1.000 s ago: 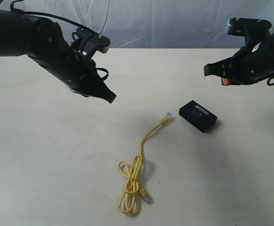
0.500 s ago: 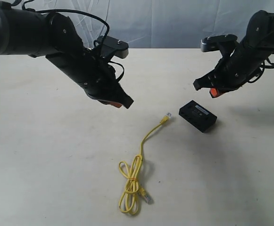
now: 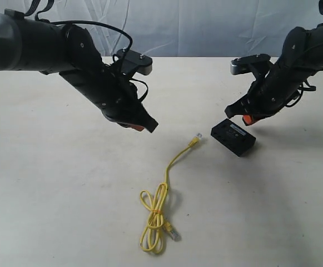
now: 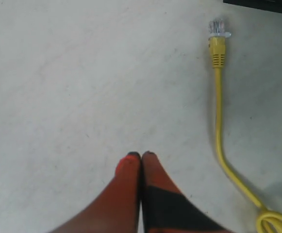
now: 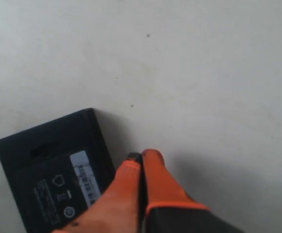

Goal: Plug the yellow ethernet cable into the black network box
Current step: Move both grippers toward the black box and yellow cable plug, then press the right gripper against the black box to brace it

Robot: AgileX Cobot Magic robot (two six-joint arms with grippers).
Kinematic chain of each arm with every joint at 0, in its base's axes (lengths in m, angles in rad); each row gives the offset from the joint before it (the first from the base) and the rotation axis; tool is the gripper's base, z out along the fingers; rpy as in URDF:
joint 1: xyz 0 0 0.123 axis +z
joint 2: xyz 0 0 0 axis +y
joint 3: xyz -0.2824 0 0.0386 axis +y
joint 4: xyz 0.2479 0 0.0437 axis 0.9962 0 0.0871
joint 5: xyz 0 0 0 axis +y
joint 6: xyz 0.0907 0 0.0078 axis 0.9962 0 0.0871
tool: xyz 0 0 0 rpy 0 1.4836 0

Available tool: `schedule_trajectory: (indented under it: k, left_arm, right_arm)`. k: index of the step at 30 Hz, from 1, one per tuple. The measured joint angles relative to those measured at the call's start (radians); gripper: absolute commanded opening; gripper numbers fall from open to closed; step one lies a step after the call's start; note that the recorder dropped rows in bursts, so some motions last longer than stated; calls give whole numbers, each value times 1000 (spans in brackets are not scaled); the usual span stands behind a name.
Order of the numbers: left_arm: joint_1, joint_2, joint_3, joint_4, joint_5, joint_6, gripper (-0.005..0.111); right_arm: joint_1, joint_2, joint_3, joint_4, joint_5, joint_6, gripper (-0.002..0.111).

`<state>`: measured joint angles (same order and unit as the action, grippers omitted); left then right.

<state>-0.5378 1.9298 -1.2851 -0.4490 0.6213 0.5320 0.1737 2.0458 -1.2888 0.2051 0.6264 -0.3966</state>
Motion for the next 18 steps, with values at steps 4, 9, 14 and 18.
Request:
schedule_trajectory:
  k: [4,9,14,18]
  left_arm:
    - [0,19,0,-36,-19,46,0]
    - [0,68,0,-190,-54,194,0]
    - [0,78,0,-229,-95,240,0]
    - [0,78,0,-213,-101,272,0]
  right_arm:
    - [0,15,0,5,-1,-5,0]
    - [0,34,0,45,2,-25,0]
    - [0,36,0,76,37,-40,0]
    - [0,43,0,139,68,-62,0]
